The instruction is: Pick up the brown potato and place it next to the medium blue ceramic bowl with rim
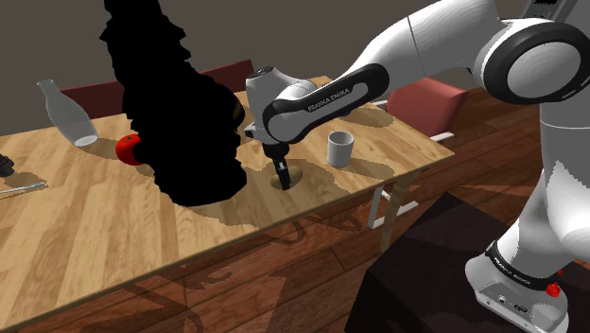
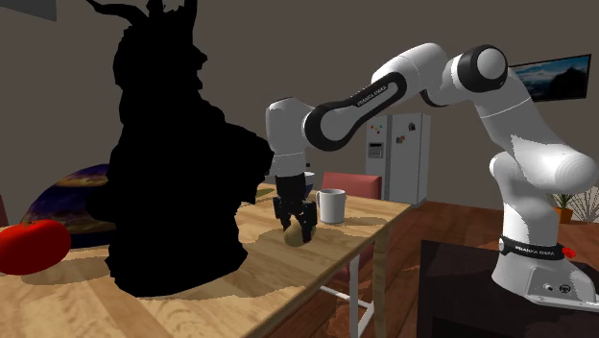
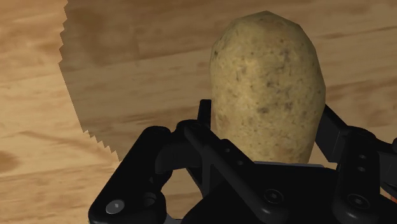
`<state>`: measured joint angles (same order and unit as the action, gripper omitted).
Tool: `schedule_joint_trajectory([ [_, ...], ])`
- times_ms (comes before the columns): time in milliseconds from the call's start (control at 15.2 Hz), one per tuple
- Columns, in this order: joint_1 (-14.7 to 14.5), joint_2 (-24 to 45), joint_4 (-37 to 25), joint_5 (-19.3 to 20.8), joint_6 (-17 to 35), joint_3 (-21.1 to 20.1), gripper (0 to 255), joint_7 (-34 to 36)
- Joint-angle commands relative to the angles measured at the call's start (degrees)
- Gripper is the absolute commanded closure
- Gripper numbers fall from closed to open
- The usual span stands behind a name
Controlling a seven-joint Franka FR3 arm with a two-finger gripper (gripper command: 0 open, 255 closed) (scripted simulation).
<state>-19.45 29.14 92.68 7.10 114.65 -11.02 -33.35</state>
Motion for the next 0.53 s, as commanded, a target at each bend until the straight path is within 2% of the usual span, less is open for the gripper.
schedule_joint_trajectory([
  [0,-0.02,0.03,0.06,-0.01,-0.01,-0.02,255,0.01],
  [462,0.07,-1.81,-1.95,-0.47,-3.81,-0.24,255,-0.35],
])
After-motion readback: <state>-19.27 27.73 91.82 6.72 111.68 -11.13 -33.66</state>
